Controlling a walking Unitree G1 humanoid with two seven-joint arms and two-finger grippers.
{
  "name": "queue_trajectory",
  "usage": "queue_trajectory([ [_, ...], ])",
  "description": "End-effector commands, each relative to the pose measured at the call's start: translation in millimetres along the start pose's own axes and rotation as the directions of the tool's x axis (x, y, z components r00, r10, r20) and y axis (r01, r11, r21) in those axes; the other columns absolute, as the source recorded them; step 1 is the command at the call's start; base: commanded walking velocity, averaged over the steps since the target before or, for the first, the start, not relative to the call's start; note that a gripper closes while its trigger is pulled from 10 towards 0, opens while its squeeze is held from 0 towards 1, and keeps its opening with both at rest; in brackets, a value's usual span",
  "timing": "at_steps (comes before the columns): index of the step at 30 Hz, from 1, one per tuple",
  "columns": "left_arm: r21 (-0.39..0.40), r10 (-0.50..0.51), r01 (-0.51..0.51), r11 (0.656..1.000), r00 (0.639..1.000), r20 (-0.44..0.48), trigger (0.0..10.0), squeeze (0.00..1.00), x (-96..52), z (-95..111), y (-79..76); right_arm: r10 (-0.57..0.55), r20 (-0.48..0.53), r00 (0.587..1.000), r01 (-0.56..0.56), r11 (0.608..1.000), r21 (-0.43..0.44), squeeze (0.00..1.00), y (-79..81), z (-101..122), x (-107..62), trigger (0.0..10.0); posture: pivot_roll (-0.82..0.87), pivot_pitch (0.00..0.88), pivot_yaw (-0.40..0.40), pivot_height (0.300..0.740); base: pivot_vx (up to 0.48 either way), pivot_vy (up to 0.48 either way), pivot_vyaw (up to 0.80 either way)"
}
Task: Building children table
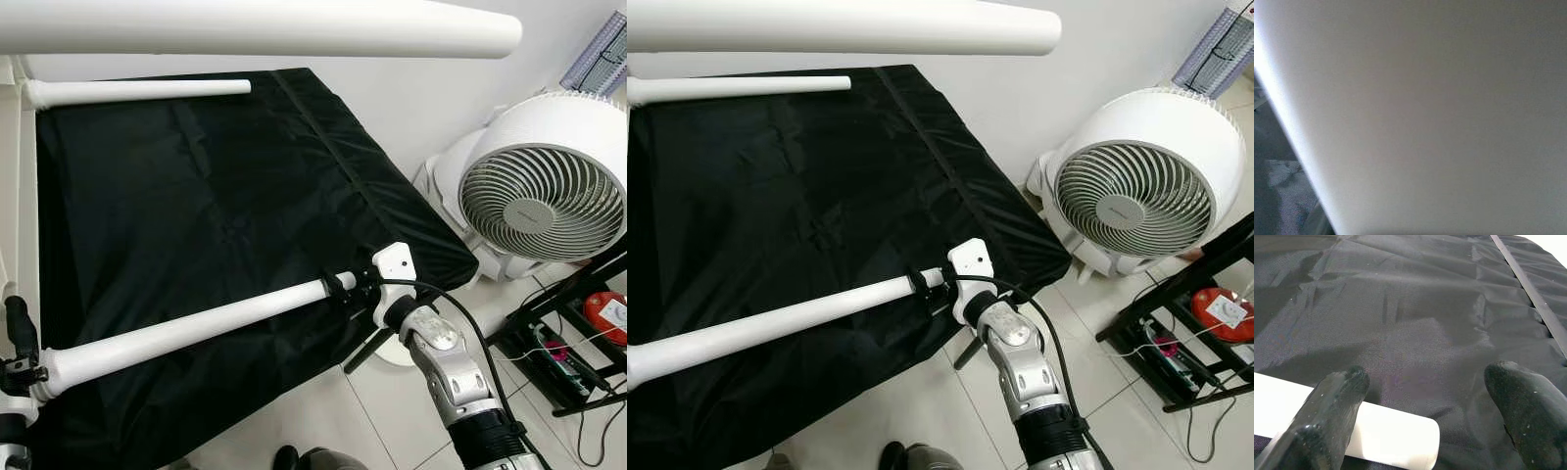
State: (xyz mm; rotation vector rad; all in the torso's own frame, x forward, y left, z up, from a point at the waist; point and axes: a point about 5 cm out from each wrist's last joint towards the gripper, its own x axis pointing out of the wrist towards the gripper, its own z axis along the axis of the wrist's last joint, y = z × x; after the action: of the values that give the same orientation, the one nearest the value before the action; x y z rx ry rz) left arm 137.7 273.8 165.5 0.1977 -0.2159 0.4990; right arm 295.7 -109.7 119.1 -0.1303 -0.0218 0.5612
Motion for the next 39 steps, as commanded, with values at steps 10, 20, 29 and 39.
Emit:
queue_trajectory([
  [10,0.013,0.188,-0.188,0.982,0.979,-0.079,0.0,0.0,6.1,-19,10.8,-0.034,-0.094,0.995,0.035,0.999,0.009,0.0,-5.2,-22,-10.3,10.0,0.19,0.1,-0.151,0.74,0.0,0.0,0.0],
  [20,-0.061,0.112,-0.116,0.991,0.992,-0.058,10.0,0.0,33.8,-20,-15.6,-0.074,-0.08,0.994,0.075,0.997,0.006,0.0,-7.1,-21,-14.1,10.0,0.16,0.077,-0.113,0.74,0.0,0.0,0.0],
  [29,-0.081,0.04,-0.043,0.996,0.998,-0.044,10.0,1.0,42.7,-23,-26.8,-0.105,-0.056,0.993,0.106,0.994,0.016,0.0,-7.2,-21,-18.5,10.0,0.15,0.072,-0.099,0.74,0.0,0.0,0.0],
  [39,-0.072,0.001,-0.003,0.997,0.999,-0.039,10.0,1.0,44.2,-24,-27.5,-0.114,-0.007,0.993,0.114,0.993,0.012,0.0,-8.2,-16,-19.1,10.0,0.15,0.064,-0.1,0.74,0.0,0.0,0.0],
])
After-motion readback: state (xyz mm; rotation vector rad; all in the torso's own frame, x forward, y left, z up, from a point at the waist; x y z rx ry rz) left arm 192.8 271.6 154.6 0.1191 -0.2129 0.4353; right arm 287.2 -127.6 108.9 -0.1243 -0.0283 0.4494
